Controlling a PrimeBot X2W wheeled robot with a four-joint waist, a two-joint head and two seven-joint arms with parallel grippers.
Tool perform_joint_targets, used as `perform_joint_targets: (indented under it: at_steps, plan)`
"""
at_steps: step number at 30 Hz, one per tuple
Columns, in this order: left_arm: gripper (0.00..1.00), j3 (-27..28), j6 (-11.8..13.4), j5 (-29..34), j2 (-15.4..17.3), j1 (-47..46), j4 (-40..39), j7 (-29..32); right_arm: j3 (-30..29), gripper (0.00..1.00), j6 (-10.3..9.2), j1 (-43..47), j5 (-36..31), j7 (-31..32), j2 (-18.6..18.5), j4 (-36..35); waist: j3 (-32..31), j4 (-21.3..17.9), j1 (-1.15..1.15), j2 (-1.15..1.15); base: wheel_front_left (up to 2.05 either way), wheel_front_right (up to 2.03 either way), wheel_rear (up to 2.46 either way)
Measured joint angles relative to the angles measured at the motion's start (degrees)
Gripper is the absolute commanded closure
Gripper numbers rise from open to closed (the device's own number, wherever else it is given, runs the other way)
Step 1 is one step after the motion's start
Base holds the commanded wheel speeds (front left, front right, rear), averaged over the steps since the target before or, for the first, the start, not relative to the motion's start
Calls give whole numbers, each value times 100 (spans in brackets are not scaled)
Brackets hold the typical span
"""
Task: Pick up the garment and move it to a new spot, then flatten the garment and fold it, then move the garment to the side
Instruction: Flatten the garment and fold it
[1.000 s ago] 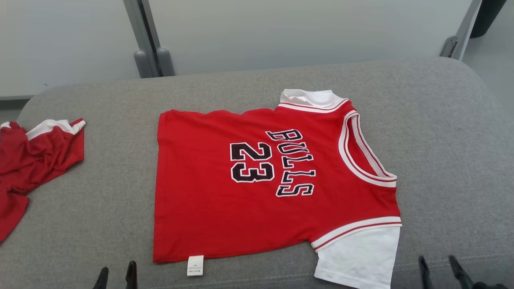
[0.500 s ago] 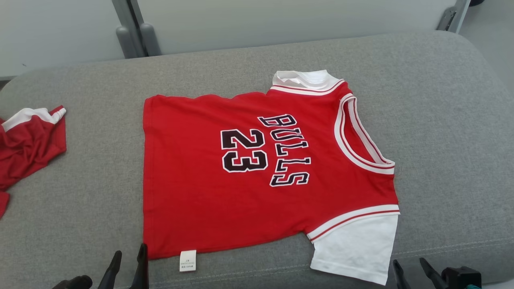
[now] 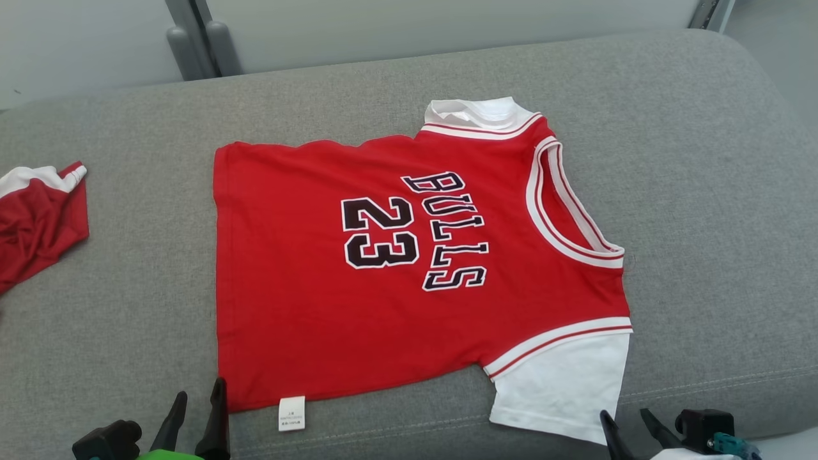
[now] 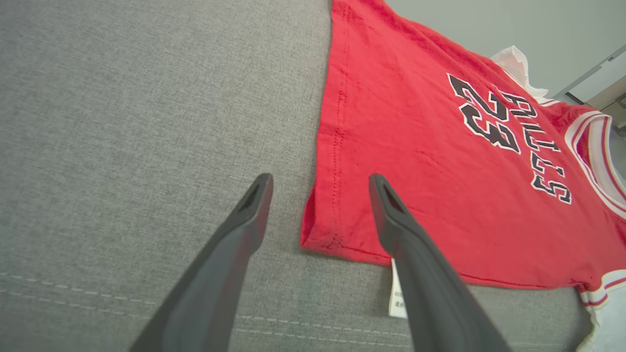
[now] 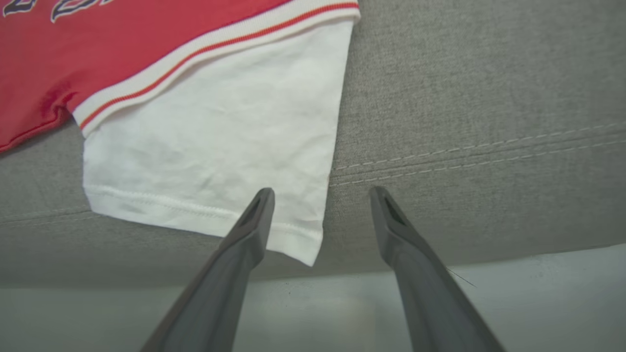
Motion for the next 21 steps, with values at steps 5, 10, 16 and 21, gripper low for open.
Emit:
perform_joint_targets:
  at_steps: [5,10,16,21]
  plan:
    - [0,-52,-2,-9,2,-164,160,29,76,0,94,-264,94,2,92,314,118,-25,0,0,0,0,0]
    - [0,-114,-25,-32,18,-448,205,49,112,0,135,-527,149,23,172,668,271,-28,0,0,0,0,0]
    - [0,-224,-49,-33,29,-637,276,49,138,0,188,-634,282,-10,216,1038,392,21,0,0,0,0,0]
    - [0,-227,-49,-41,69,-647,408,43,236,0,237,-660,361,-56,249,1360,421,46,0,0,0,0,0]
